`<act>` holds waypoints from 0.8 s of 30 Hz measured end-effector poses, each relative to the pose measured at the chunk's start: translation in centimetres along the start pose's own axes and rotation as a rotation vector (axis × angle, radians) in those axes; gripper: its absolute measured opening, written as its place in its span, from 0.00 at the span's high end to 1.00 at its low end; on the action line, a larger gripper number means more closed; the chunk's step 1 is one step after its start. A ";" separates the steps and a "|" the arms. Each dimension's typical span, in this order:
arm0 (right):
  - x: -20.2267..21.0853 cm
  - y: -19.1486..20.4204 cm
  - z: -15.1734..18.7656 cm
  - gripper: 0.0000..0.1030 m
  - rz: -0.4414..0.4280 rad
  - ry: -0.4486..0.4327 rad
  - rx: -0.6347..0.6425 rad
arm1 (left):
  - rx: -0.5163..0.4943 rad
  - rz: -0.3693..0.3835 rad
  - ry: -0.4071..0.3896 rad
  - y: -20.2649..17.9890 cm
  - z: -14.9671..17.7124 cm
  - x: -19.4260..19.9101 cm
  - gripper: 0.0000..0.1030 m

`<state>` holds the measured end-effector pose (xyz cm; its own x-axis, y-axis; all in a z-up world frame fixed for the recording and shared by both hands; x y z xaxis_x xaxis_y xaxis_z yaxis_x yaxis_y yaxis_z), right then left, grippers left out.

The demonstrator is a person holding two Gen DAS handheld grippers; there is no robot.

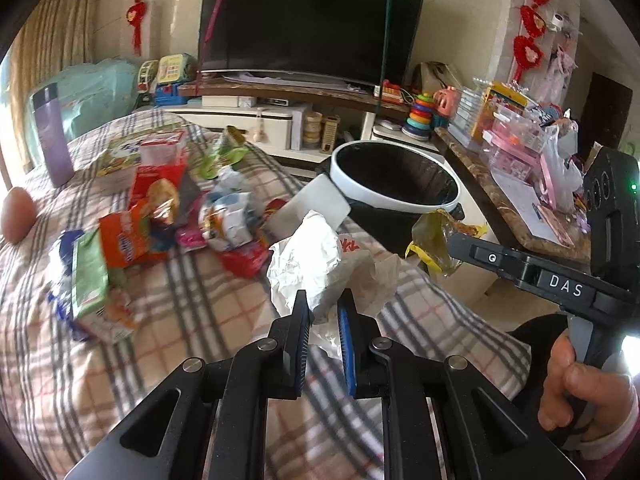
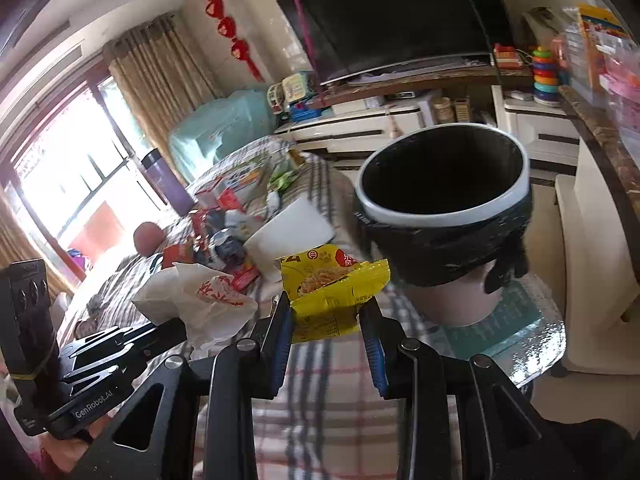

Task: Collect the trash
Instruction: 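Carry both items over the trash bin and open both tools to drop them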

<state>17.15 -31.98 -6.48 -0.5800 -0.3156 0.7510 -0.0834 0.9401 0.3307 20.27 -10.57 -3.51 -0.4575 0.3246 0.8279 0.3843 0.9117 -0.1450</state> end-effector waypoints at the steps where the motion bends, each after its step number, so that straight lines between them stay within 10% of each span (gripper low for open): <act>1: 0.1 -0.3 -0.2 0.68 0.003 -0.003 -0.006 | -0.003 0.000 0.002 -0.1 -0.3 -0.3 0.88; 24: 1.4 -7.1 -5.6 0.68 0.088 -0.053 -0.086 | -0.049 -0.002 0.041 -4.3 -10.1 -6.8 0.87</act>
Point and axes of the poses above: each gripper's, at about its wrist camera, not at the fingertips, and x roughly against the way its jaws point, y to its left, z to its underside, the point moved 2 cm from there along -x, roughly the way its jaws point, and after that the axes turned 13 degrees about y, right-handed, at the moved point
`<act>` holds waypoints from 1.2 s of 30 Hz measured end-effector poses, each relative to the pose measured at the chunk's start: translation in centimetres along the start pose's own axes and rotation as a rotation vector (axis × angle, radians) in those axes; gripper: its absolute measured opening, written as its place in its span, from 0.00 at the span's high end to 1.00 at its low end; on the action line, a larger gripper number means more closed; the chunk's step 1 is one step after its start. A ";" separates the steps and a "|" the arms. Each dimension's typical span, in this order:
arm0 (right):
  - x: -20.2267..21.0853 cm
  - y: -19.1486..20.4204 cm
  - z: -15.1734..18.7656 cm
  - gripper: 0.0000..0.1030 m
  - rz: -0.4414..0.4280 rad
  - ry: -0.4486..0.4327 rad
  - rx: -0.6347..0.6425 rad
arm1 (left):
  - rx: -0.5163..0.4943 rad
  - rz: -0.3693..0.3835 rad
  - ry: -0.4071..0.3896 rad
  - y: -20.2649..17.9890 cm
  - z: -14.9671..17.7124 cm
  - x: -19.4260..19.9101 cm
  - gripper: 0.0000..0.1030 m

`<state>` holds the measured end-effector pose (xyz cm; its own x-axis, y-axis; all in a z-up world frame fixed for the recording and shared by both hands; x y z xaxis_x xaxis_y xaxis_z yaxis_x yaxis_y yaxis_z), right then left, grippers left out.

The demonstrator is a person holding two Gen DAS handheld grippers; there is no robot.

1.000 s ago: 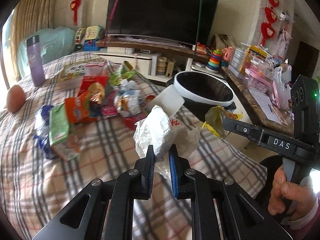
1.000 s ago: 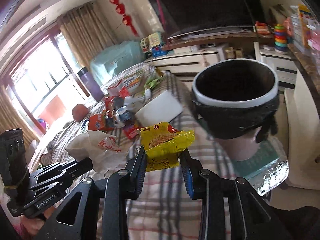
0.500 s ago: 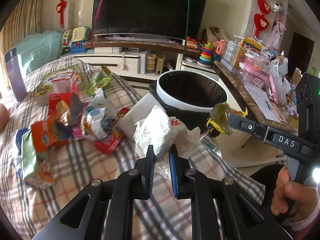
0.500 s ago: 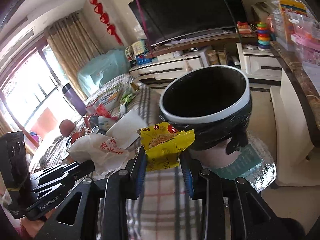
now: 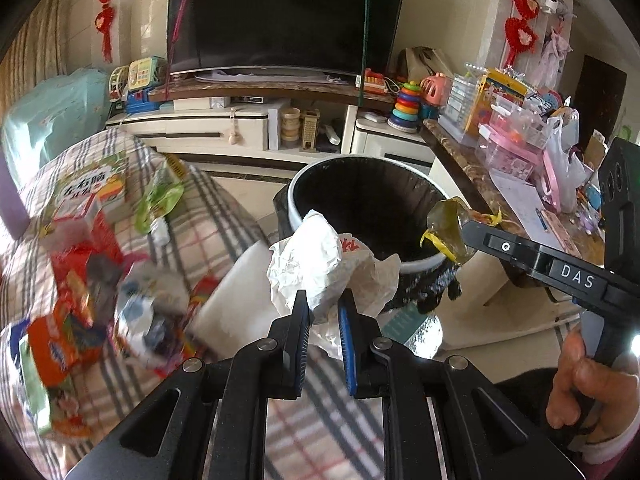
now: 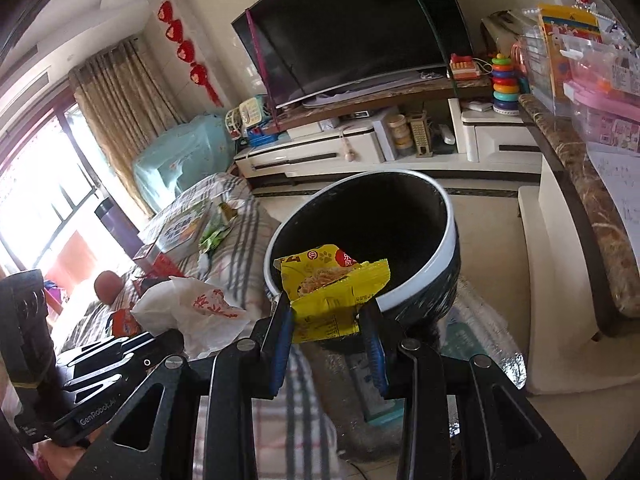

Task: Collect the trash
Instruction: 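Carry both items over the trash bin and open both tools to drop them, then move the left tool to the green juice carton while the right tool reaches the white sponge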

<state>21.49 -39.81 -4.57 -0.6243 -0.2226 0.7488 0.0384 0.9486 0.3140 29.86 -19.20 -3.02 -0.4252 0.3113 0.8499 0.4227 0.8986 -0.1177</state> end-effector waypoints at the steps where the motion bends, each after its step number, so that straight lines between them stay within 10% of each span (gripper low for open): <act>1: -0.2 -0.2 -0.4 0.68 0.002 0.003 -0.001 | -0.002 0.000 0.001 -0.2 -0.4 -0.2 0.87; 20: -3.9 -3.4 -6.4 0.67 0.051 0.084 0.013 | -0.017 -0.001 0.051 -2.2 -8.5 -7.7 0.83; 27: -5.2 -4.7 -7.0 0.60 0.051 0.119 -0.014 | 0.003 -0.002 0.047 -2.6 -9.0 -8.6 0.45; 36: -3.7 -4.6 -6.1 0.35 0.014 0.091 -0.046 | 0.049 0.008 -0.001 -1.7 -5.2 -5.5 0.33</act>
Point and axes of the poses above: each gripper's, at about its wrist camera, not at the fingertips, and x roughly against the way its jaws point, y to its left, z to its underside, the point moved 2 cm from there along -x, roughly the way its jaws point, and after that the axes turned 13 degrees about y, right-handed, at the moved point
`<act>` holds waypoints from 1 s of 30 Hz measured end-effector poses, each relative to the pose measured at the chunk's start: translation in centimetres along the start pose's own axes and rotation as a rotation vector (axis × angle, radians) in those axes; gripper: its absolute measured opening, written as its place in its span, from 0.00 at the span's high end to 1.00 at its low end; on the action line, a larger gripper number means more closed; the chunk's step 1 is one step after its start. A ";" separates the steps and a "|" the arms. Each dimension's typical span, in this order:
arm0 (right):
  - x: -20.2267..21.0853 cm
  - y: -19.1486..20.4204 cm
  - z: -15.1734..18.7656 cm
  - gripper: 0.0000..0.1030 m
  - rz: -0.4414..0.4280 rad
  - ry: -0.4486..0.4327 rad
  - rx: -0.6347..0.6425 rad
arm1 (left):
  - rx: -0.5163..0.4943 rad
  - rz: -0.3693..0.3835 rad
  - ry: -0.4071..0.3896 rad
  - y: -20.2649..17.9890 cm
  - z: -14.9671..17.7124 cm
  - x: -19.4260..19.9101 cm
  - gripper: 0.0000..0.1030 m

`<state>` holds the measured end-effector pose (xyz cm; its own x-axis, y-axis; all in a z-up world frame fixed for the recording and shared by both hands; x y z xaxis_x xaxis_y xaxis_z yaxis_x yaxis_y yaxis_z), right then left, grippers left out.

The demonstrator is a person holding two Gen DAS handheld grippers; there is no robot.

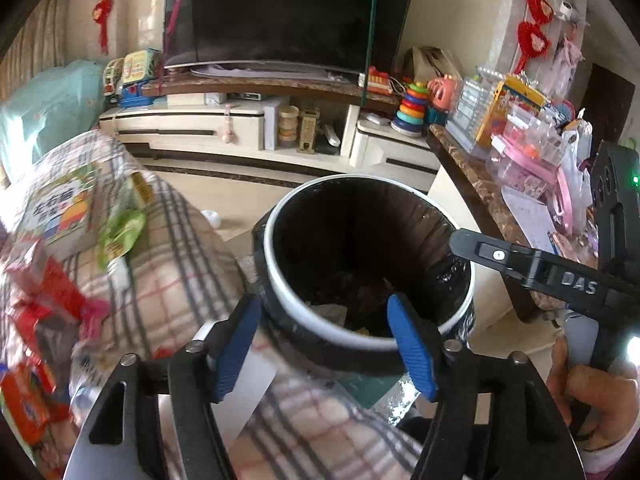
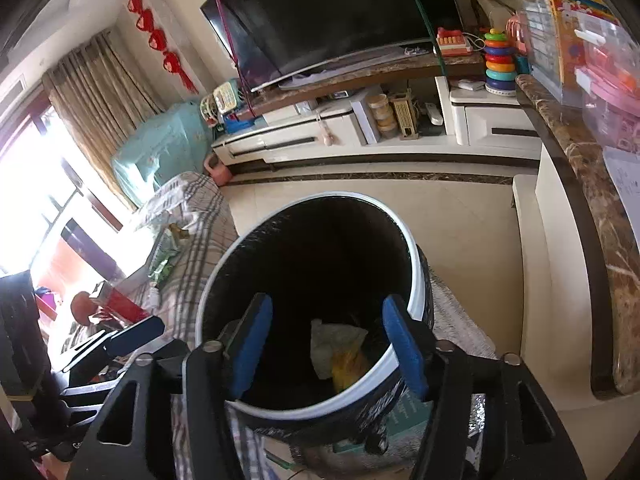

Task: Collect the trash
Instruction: 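Move the left tool to the green juice carton while the right tool reaches the white sponge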

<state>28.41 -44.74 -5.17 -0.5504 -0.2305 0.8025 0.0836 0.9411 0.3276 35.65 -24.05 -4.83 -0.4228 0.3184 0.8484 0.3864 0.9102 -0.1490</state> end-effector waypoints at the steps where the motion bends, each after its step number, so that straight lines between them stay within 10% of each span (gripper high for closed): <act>1: 0.2 0.2 0.2 0.28 -0.005 -0.005 0.000 | 0.011 0.000 -0.011 0.1 0.6 0.5 0.33; 4: 1.1 0.9 1.2 0.15 -0.025 -0.026 -0.006 | 0.030 0.011 -0.035 0.5 2.6 1.9 0.33; 30: 0.4 9.2 10.0 0.13 -0.122 0.031 0.032 | 0.212 -0.072 -0.066 6.4 14.1 10.1 0.33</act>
Point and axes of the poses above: each gripper's, at about its wrist camera, not at the fingertips, and x roughly against the way its jaws point, y to its left, z to its underside, the point moved 2 cm from there along -x, roughly the way its jaws point, and after that the axes turned 13 degrees about y, right-handed, at the moved point
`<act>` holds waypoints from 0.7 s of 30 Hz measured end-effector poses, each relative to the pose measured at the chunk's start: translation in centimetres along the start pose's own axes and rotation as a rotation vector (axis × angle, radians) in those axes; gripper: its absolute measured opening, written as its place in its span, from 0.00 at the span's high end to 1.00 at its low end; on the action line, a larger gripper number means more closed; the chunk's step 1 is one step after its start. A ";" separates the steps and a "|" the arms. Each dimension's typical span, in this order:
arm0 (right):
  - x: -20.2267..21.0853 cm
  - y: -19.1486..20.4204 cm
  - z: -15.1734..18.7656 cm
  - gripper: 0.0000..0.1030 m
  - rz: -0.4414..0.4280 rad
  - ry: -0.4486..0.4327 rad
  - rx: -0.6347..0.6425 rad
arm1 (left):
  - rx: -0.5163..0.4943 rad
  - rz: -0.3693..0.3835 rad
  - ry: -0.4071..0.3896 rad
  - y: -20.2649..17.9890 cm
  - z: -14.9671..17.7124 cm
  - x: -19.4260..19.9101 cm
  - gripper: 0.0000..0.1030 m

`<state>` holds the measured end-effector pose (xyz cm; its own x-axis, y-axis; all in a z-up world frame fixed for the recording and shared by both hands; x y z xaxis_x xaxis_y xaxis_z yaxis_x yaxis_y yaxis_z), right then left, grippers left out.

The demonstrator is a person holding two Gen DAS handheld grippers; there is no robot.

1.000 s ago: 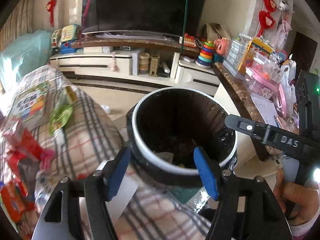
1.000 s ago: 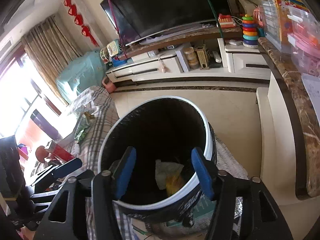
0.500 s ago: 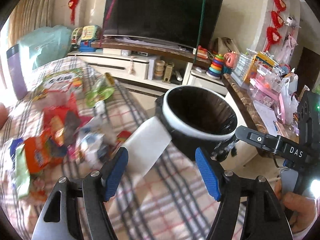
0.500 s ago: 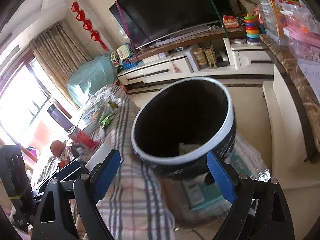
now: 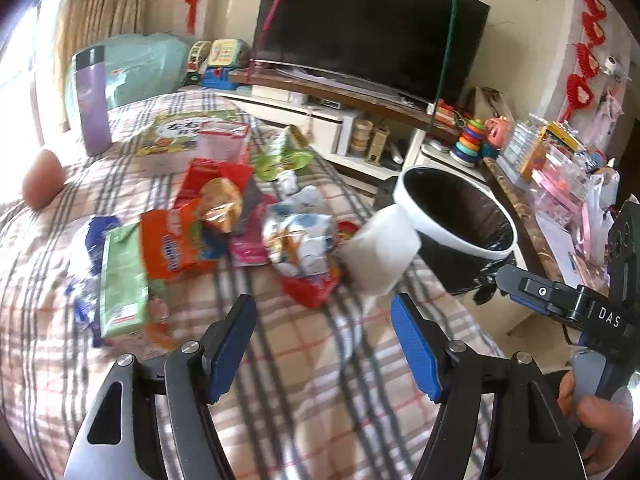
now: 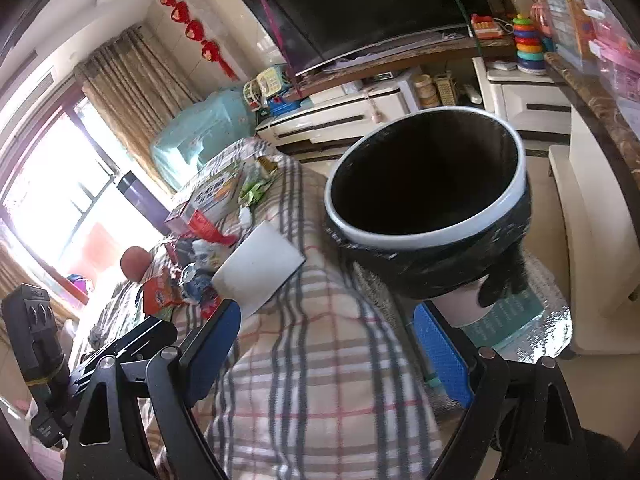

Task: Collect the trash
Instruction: 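Move the left tool to the green juice carton while the right tool reaches the white sponge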

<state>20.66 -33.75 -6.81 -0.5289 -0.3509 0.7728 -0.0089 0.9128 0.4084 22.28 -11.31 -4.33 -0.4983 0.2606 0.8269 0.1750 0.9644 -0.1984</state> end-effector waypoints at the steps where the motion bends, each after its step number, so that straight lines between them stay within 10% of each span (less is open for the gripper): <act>1: -0.2 0.2 0.0 0.13 -0.002 0.004 0.000 | 0.009 -0.005 0.001 0.2 0.2 0.2 0.33; 21: -4.0 4.7 0.2 0.13 -0.066 0.055 0.042 | 0.167 -0.144 -0.095 6.0 2.9 4.3 0.33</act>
<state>22.57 -28.03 -8.14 -0.4787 -0.4204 0.7708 -0.0783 0.8949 0.4394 18.77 -4.26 -3.49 -0.5873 0.1154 0.8011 -0.0426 0.9840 -0.1729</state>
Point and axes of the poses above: each gripper's, at about its wrist camera, not at the fingertips, and x roughly against the way its jaws point, y to its left, z to its underside, the point moved 2 cm from there along -x, roughly the way its jaws point, and after that the axes turned 13 degrees about y, right-handed, at the moved point
